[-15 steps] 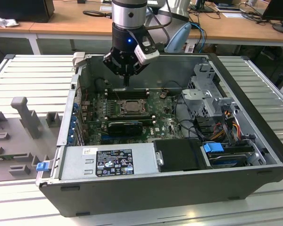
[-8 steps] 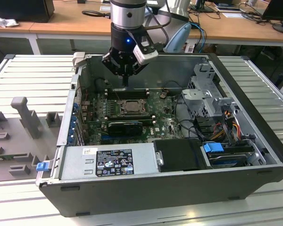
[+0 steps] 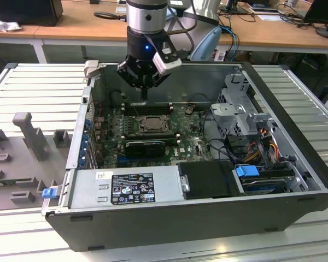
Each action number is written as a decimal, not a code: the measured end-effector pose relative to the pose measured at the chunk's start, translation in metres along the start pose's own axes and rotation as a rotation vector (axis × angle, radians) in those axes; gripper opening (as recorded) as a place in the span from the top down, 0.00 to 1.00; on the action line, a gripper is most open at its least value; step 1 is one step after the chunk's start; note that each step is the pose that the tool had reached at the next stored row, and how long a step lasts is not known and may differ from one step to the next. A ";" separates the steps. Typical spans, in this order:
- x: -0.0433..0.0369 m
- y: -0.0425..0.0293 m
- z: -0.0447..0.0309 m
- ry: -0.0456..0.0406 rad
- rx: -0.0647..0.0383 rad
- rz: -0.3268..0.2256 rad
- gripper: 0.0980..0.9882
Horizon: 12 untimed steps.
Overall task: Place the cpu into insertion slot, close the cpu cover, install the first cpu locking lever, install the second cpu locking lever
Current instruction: 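Install the first cpu locking lever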
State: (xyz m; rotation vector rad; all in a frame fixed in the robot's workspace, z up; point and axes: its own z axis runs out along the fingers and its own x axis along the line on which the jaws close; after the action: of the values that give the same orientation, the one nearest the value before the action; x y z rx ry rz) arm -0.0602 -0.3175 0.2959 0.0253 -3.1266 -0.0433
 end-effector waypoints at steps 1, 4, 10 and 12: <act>0.0003 0.0000 0.0001 0.0000 0.000 0.000 0.99; 0.0012 0.0000 0.0004 0.0000 0.000 0.000 0.99; 0.0031 0.0001 0.0008 -0.0001 0.000 0.000 0.99; 0.0039 0.0001 0.0010 0.0000 0.000 0.000 0.99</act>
State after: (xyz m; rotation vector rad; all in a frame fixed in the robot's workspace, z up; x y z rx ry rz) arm -0.0642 -0.3175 0.2950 0.0251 -3.1266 -0.0434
